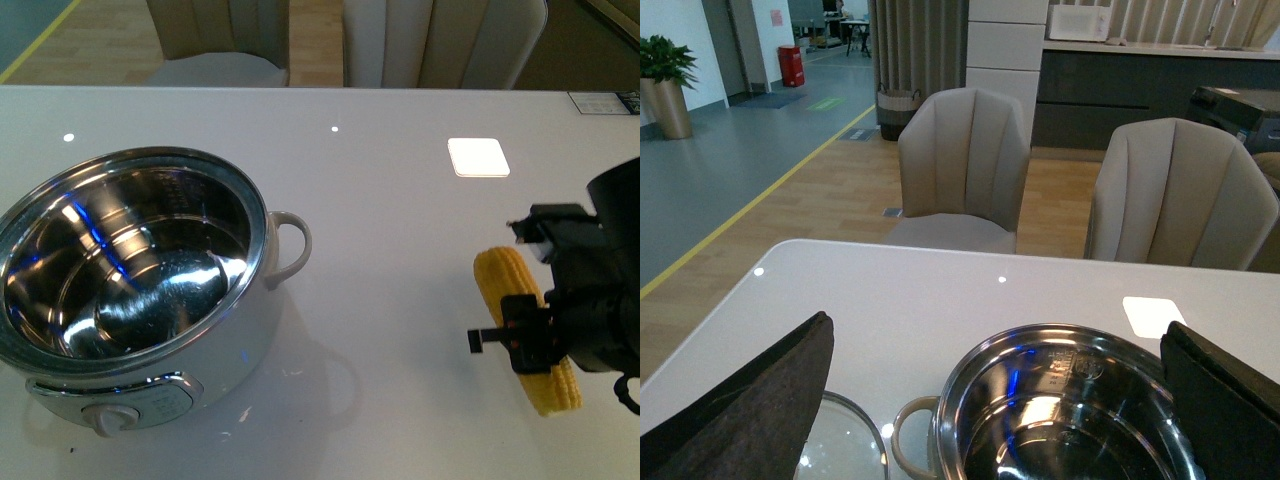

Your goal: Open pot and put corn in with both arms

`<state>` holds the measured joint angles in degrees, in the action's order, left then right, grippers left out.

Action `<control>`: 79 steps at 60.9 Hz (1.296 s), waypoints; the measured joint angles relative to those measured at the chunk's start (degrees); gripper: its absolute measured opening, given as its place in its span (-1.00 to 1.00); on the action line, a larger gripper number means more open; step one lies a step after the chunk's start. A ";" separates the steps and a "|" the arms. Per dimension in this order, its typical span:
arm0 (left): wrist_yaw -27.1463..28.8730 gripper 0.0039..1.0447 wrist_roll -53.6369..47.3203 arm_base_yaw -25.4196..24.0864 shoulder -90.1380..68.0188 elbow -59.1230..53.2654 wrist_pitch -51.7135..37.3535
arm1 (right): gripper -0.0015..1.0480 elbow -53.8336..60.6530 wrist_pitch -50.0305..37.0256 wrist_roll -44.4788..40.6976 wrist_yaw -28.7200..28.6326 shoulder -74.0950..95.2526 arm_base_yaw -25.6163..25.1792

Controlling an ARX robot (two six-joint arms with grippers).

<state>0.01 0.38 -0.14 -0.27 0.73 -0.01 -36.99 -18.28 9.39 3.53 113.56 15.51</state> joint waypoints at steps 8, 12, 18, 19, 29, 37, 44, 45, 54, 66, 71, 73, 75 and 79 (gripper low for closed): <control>0.00 0.87 0.00 0.00 0.00 0.00 0.00 | -0.54 -0.50 2.45 4.26 -3.21 -7.41 1.33; 0.00 0.87 0.00 0.00 0.00 0.00 0.00 | -0.56 -1.79 3.61 6.67 -4.02 -9.81 2.38; 0.00 0.87 0.00 0.00 0.00 0.00 0.00 | -0.56 -4.79 4.98 9.70 -5.14 -11.04 4.22; 0.00 0.87 0.00 0.00 0.00 0.00 0.00 | -0.56 -5.14 5.14 10.08 -5.25 -11.06 4.44; 0.00 0.87 0.00 0.00 0.00 0.00 0.00 | -0.57 -11.10 7.30 15.41 -6.32 -10.51 7.93; 0.00 0.87 0.00 0.00 0.00 0.00 0.00 | -0.57 -17.09 8.33 20.17 -7.23 -8.85 10.88; 0.00 0.87 0.00 0.00 0.00 0.00 0.00 | -0.57 -21.97 8.87 24.44 -8.15 -6.29 13.40; 0.00 0.87 0.00 0.00 0.00 0.00 0.00 | -0.57 -22.36 8.96 24.92 -8.26 -6.10 13.62; 0.00 0.87 0.00 0.00 0.00 0.00 0.00 | -0.57 -27.71 10.03 29.20 -8.74 -2.51 16.74; 0.00 0.87 0.00 0.00 0.00 0.00 0.00 | -0.57 -34.36 11.91 32.48 -8.85 1.70 19.74; 0.00 0.87 0.00 0.00 0.00 0.00 0.00 | -0.58 -36.65 12.72 33.46 -8.85 3.23 20.68; 0.00 0.87 0.00 0.00 0.00 0.00 0.00 | -0.59 -37.55 12.98 33.86 -8.90 3.91 21.07; 0.00 0.87 0.00 0.00 0.00 0.00 0.00 | -0.59 -38.45 13.18 34.36 -8.94 4.55 21.46; 0.00 0.87 0.00 0.00 0.00 0.00 0.00 | -0.59 -40.11 13.38 35.52 -9.18 5.95 22.10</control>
<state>0.01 0.38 -0.14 -0.27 0.73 -0.01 -77.10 -4.91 44.91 -5.65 119.50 37.60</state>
